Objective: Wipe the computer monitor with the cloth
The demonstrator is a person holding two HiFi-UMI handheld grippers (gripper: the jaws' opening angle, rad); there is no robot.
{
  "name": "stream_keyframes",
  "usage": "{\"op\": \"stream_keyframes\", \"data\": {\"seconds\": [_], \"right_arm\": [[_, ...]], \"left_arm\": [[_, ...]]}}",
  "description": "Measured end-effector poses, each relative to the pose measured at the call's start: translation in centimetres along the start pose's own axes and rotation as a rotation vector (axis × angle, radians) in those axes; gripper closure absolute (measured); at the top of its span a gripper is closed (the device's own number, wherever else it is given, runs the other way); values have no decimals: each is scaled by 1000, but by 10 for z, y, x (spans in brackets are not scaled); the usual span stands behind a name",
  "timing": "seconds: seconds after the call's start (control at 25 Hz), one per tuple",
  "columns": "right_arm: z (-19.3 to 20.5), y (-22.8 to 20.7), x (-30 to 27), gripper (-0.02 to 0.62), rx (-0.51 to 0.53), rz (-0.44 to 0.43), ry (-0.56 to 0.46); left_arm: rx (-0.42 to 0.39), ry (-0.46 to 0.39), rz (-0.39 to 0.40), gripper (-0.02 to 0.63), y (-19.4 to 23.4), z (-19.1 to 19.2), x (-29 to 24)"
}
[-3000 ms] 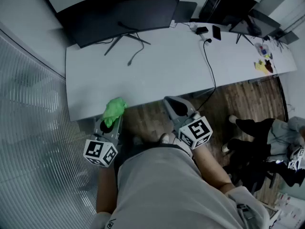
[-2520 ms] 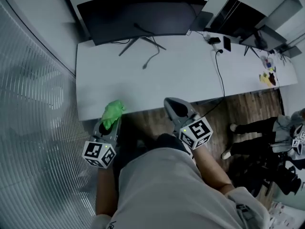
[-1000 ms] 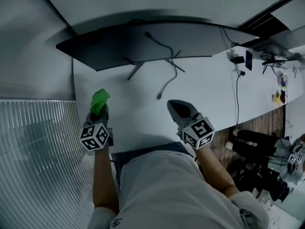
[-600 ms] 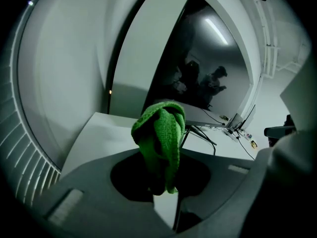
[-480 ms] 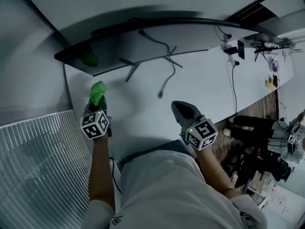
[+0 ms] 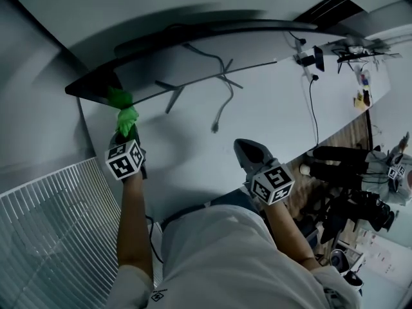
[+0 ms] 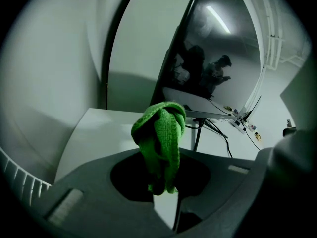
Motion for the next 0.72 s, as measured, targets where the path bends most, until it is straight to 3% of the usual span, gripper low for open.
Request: {"op": "stream_keyframes", "data": {"seconds": [0.32,0.72], "right_arm": [[8,-16,5,592,12,2,-2],[16,-48,32,592,-5,23,2]], "left_arm": [[1,-28,-63,540,2,3,-14],[6,-56,-102,540,-26,-2,-23]]}}
Point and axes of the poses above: the fingertips, and each gripper's own axes: x backward along the fingers, y to its left, z out of its underside, the point moved 9 cm from there along x, backward along the fingers, and after that the axes turned 7 degrees about x, right-handed, at the moved point
